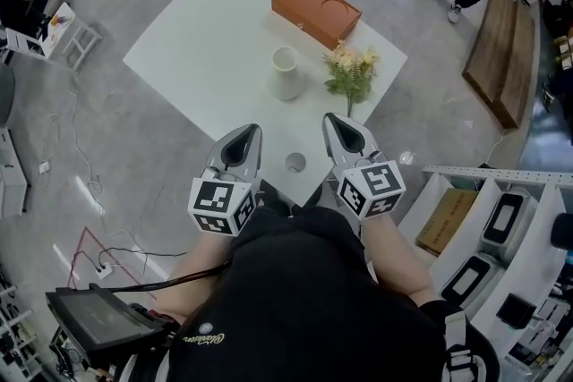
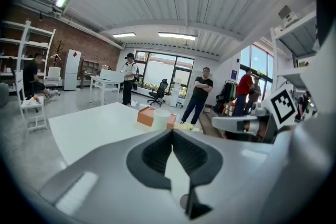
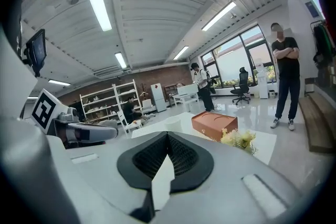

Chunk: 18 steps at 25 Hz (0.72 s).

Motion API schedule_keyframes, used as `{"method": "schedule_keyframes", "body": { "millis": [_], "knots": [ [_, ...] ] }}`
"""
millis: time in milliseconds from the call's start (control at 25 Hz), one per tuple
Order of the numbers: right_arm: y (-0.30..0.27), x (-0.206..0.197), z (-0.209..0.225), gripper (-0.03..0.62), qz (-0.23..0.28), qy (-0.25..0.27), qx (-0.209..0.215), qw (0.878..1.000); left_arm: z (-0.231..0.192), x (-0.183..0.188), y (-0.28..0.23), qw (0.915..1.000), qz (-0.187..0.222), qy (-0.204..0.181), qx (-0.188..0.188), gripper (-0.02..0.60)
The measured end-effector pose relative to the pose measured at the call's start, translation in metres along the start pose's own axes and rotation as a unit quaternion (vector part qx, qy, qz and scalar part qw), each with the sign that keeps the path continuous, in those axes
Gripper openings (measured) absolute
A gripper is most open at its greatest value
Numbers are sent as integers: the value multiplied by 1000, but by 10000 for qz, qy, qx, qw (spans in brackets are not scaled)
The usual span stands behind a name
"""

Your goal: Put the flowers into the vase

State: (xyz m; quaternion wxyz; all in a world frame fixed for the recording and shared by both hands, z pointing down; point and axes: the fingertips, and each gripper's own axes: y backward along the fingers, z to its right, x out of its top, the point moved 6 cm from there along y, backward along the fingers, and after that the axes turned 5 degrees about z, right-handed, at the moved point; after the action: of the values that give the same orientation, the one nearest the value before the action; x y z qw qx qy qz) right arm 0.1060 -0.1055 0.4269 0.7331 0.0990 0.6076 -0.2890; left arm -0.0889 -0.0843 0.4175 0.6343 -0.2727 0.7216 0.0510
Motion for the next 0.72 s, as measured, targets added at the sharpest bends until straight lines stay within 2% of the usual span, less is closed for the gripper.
{"method": "schedule_keyframes", "body": {
  "millis": [440,560,720],
  "knots": [
    [-32,-22,9,0,-511,-118,-40,9986,-8,-8,-22,9995,-273,84,-99,8],
    [-36,-27,24,0,-636,-133,-255,9976,-10,-9,-32,9994,-325,78,-132,8],
    [-36,-46,60,0,-1034,-34,-757,9917,-9,-14,-43,9987,-454,105,-206,8]
  ]
}}
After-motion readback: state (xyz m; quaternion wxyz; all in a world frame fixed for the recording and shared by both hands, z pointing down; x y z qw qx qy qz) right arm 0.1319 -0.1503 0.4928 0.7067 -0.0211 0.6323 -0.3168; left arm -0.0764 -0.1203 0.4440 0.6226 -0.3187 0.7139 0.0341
